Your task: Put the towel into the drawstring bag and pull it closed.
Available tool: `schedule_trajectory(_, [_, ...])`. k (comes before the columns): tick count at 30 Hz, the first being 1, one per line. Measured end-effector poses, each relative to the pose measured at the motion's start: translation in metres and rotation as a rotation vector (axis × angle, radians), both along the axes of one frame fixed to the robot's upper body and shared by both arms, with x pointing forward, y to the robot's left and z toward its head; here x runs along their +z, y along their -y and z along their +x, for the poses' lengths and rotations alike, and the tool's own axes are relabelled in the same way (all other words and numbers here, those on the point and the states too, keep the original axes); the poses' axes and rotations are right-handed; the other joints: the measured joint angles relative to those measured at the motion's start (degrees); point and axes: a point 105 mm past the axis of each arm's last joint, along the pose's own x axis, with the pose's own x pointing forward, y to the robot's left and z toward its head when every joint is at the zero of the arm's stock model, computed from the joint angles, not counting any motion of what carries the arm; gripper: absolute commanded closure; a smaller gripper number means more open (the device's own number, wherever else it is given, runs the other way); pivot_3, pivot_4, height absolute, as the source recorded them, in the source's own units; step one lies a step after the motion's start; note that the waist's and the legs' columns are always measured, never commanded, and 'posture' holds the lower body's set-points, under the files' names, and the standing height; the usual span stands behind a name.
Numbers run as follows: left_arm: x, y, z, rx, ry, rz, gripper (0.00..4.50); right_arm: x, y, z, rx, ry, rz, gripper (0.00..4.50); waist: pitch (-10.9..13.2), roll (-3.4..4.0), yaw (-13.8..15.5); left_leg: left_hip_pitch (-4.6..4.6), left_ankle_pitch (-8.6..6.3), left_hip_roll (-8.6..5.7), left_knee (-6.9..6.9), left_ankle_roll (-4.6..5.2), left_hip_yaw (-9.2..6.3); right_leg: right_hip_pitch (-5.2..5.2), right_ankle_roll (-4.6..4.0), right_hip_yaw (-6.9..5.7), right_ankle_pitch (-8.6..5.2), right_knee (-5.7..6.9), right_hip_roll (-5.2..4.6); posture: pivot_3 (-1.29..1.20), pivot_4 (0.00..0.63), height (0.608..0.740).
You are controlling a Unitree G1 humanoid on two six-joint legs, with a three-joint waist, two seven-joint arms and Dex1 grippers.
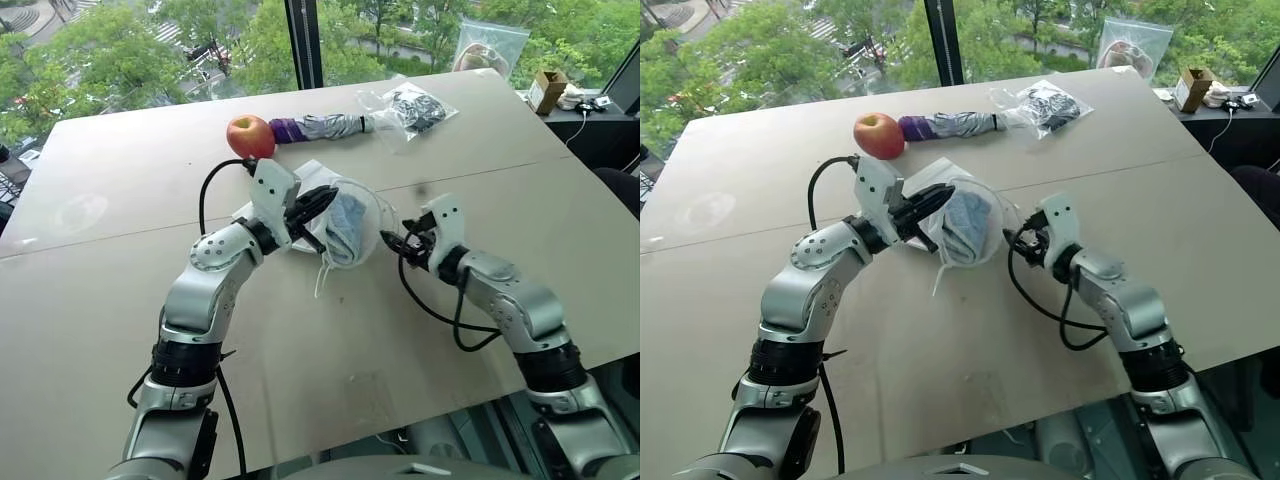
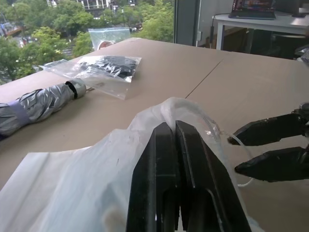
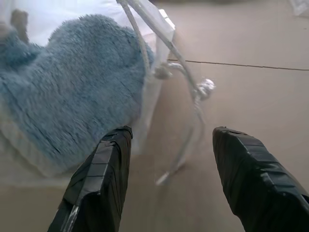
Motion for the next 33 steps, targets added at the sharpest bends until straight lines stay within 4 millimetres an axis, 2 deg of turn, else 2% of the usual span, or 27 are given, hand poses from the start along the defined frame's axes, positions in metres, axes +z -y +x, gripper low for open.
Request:
schedule_trajectory(2, [0.0, 0.0, 0.0, 0.001, 0.0, 0.002, 4.5, -0.001, -0.002, 0.002, -0.032, -0.037, 0.055, 1.66, 0.0, 0.0, 0.3, -0.03, 0.05, -0.01, 0.0, -0.08, -0.03, 0.0, 0.0, -0.03, 0.0, -0.02, -0.01, 0.0, 0.15, 0.74])
schedule_trajectory(3, [0.0, 0.0, 0.0, 0.001, 0.0, 0.002, 4.5, -0.002, -0.002, 0.003, -0.039, -0.04, 0.054, 1.89, 0.0, 0.0, 0.3, -0.03, 0.07, -0.01, 0.0, -0.12, -0.02, 0.0, 0.0, -0.02, 0.0, -0.03, -0.02, 0.0, 0.15, 0.74])
schedule_trajectory(6, [0.0, 0.0, 0.0, 0.002, 0.0, 0.003, 4.5, -0.004, 0.006, 0.007, -0.091, -0.019, -0.019, 2.94, 0.0, 0.0, 0.4, -0.04, 0.07, -0.03, 0.0, -0.12, -0.01, 0.0, 0.0, -0.02, 0.0, -0.05, -0.03, 0.0, 0.15, 0.74])
schedule_trajectory(9, [0.0, -0.001, 0.0, 0.003, 0.0, 0.004, 4.5, -0.007, 0.015, 0.01, -0.123, -0.001, -0.079, 4.38, 0.0, 0.0, 0.4, -0.02, 0.07, -0.03, -0.01, -0.12, -0.02, 0.0, 0.0, -0.03, 0.0, -0.05, -0.02, 0.0, 0.15, 0.74])
schedule_trajectory(10, [0.0, -0.001, 0.0, 0.003, 0.001, 0.005, 4.5, -0.007, 0.017, 0.009, -0.132, 0.001, -0.088, 4.47, 0.0, 0.0, 0.3, -0.02, 0.07, -0.03, -0.02, -0.12, -0.04, 0.0, 0.0, -0.04, 0.0, -0.04, -0.02, 0.0, 0.15, 0.74])
schedule_trajectory(14, [-0.001, -0.001, 0.0, 0.006, -0.001, 0.008, 4.5, -0.007, 0.027, 0.012, -0.189, 0.02, -0.115, 4.47, 0.0, 0.0, 0.2, -0.01, 0.06, -0.02, -0.01, -0.11, -0.01, 0.0, 0.0, -0.02, 0.0, -0.02, -0.01, 0.0, 0.15, 0.74])
schedule_trajectory(19, [-0.003, -0.001, 0.0, 0.009, -0.002, 0.017, 4.5, 0.008, 0.053, 0.025, -0.37, 0.099, -0.097, 4.47, 0.0, 0.0, 0.2, 0.0, 0.07, -0.03, -0.01, -0.12, -0.01, 0.0, 0.0, -0.02, 0.0, 0.0, -0.01, 0.0, 0.15, 0.74])
schedule_trajectory(25, [-0.004, 0.002, -0.001, -0.006, -0.001, 0.027, 4.5, 0.035, 0.075, 0.039, -0.588, 0.276, -0.122, 4.47, 0.0, 0.0, 0.0, -0.01, 0.12, -0.03, -0.02, -0.22, 0.0, -0.01, 0.0, 0.0, 0.0, -0.01, -0.02, 0.0, 0.15, 0.74])
schedule_trajectory(29, [-0.006, 0.004, -0.002, -0.018, -0.005, 0.037, 4.5, 0.051, 0.085, 0.038, -0.688, 0.401, -0.15, 4.47, 0.0, 0.01, 0.0, -0.01, 0.13, -0.03, -0.02, -0.23, 0.02, -0.01, 0.0, 0.02, 0.0, -0.02, -0.02, 0.0, 0.15, 0.74])
schedule_trajectory(33, [-0.015, 0.01, -0.007, -0.059, -0.031, 0.062, 4.5, 0.068, 0.104, 0.034, -0.835, 0.526, -0.177, 4.47, 0.0, 0.01, 0.0, 0.0, 0.13, -0.03, -0.02, -0.23, 0.04, -0.01, 0.0, 0.04, 0.0, -0.01, -0.02, 0.0, 0.15, 0.74])
